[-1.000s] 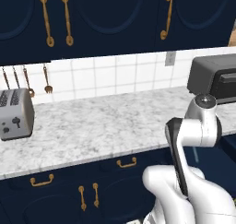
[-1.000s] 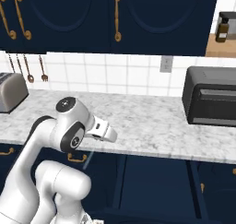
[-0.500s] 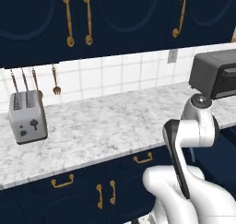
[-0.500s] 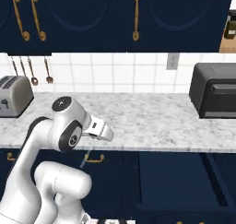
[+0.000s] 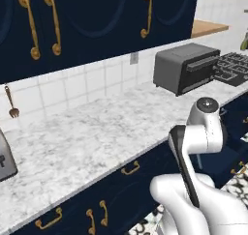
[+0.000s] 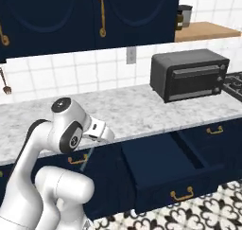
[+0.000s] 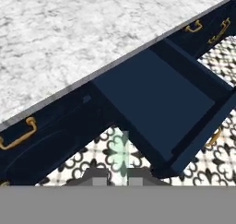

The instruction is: Take a straw from the drawer in front and place it inside the glass cup on the dining counter.

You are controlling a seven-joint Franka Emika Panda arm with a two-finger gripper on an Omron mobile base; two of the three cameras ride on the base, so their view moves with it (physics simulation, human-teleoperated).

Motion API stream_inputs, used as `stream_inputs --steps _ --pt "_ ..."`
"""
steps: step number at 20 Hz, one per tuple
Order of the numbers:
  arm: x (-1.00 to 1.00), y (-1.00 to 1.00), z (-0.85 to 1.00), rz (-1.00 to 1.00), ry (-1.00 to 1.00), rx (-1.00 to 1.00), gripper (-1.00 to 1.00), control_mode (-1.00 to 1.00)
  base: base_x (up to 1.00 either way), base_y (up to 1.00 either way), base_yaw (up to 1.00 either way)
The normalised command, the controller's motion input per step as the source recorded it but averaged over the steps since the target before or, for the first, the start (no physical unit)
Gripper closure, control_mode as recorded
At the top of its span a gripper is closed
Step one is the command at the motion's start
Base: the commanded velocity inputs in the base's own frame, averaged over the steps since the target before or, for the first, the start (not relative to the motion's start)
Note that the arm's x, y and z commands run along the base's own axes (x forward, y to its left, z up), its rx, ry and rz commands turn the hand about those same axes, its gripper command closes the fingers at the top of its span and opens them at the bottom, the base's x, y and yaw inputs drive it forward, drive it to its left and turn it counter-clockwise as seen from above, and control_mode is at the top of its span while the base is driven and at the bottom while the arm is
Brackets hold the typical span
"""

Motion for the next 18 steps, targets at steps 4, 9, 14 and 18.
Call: stream_inputs --steps 4,9,14,18 --pt "0.00 0.00 0.00 0.00 0.00 0.00 1.00 1.00 -0.26 0.14 -0.69" --pt "0.00 0.00 0.00 0.00 0.00 0.00 1.00 1.00 -0.28 0.00 -0.75" --pt "0.00 0.00 0.00 0.00 0.00 0.00 1.00 1.00 -0.24 0.07 -0.80" --pt "0.00 0.00 0.00 0.00 0.00 0.00 1.00 1.00 -0.17 0.02 -0.80"
